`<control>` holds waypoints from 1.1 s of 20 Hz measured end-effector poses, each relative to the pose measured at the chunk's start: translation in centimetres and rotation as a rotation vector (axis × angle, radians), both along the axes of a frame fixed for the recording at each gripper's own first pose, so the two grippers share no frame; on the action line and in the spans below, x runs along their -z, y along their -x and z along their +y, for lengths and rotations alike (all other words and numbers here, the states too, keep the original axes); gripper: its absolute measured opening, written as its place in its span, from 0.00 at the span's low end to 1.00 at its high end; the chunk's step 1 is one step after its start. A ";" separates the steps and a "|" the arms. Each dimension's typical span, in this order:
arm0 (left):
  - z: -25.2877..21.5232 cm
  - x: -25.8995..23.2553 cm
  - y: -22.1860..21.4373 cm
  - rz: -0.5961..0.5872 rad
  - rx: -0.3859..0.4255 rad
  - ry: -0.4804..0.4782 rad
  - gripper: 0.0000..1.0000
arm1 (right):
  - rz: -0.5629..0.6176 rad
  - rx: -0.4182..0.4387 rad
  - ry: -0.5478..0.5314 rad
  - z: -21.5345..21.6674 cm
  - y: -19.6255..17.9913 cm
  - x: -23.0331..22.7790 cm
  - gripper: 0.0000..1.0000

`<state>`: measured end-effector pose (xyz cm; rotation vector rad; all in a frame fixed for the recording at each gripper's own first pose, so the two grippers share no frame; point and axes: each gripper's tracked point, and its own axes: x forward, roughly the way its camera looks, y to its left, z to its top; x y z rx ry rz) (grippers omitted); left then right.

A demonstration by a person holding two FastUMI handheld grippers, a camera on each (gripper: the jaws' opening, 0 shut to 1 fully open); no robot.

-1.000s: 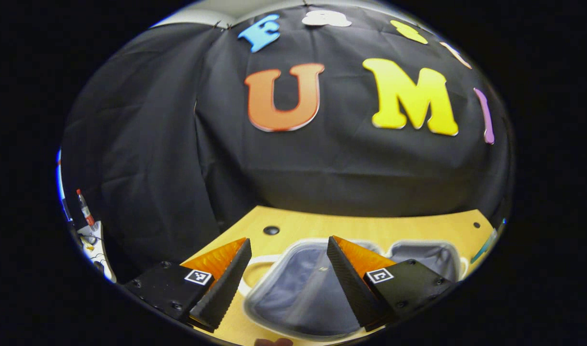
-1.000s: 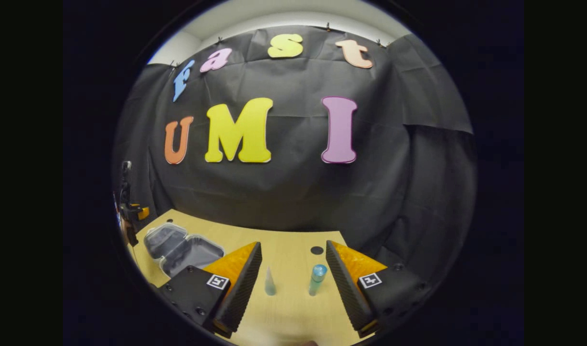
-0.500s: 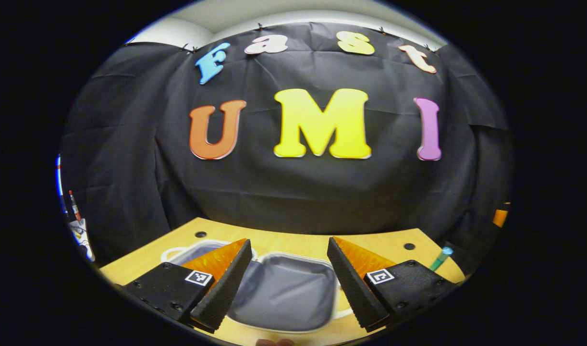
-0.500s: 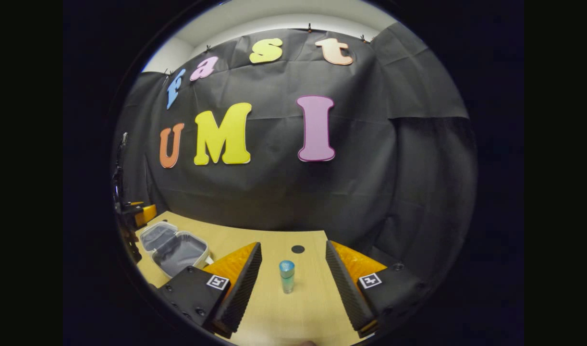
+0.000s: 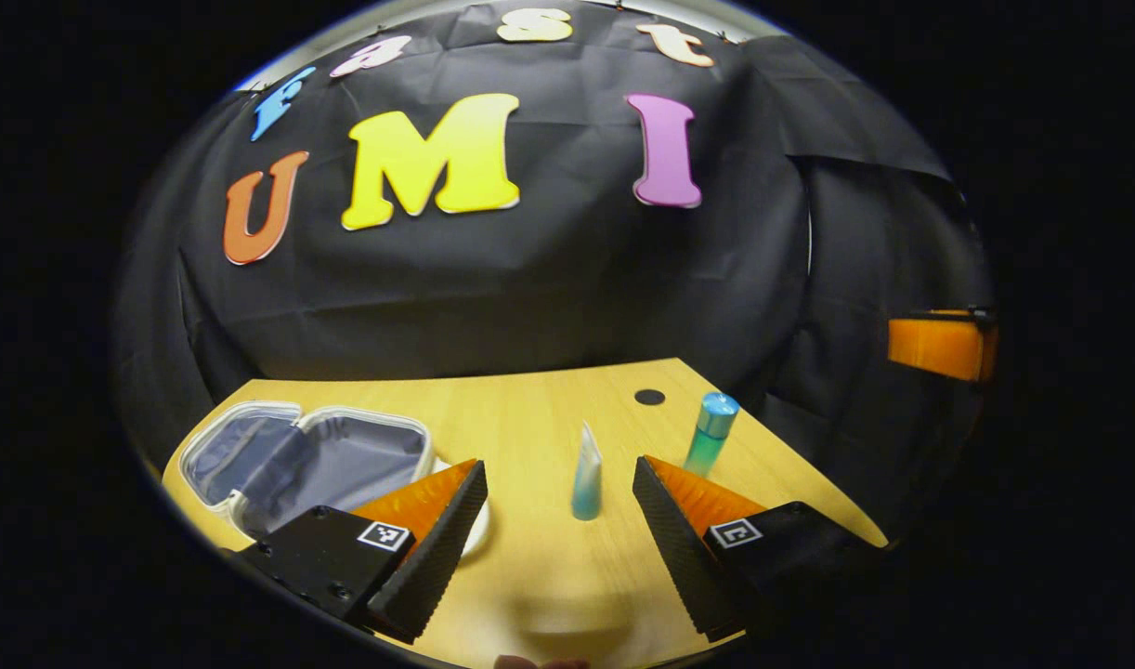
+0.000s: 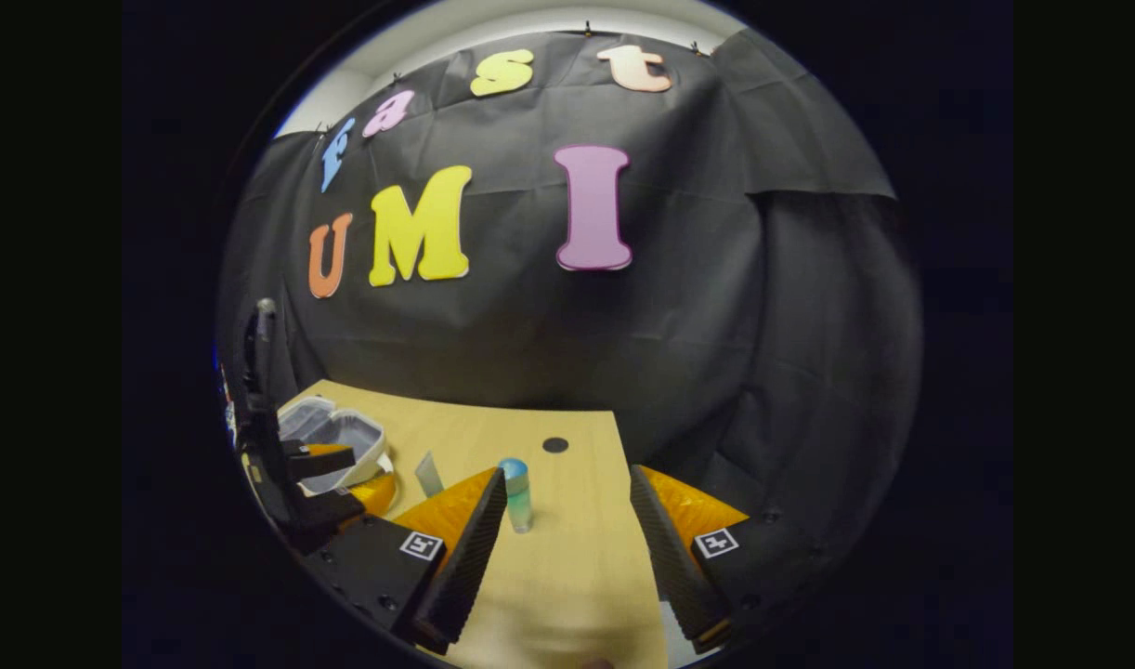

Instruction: First open the suitcase, pack the skin care products into it, and then close the suitcase.

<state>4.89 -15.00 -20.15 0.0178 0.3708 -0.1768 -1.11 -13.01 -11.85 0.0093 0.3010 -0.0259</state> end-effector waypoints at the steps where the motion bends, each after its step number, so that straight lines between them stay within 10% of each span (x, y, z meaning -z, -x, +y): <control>1: -0.6 1.3 -0.4 0.015 0.002 -0.004 1.00 | 0.014 0.012 -0.004 -0.9 0.4 0.6 0.79; 13: -2.2 12.2 -6.2 0.221 -0.073 0.008 0.96 | 0.127 0.046 -0.022 -4.0 0.4 5.6 0.80; 18: -2.4 12.9 -6.3 0.243 -0.057 0.018 0.70 | 0.108 0.033 -0.033 -3.3 -1.5 6.0 0.79; 19: -2.4 12.7 -6.1 0.245 -0.060 0.019 0.45 | 0.109 0.027 -0.034 -3.1 -1.9 6.5 0.79; 22: -2.4 13.0 -6.3 0.251 -0.043 0.026 0.42 | 0.106 0.000 -0.019 -2.7 -3.3 7.7 0.79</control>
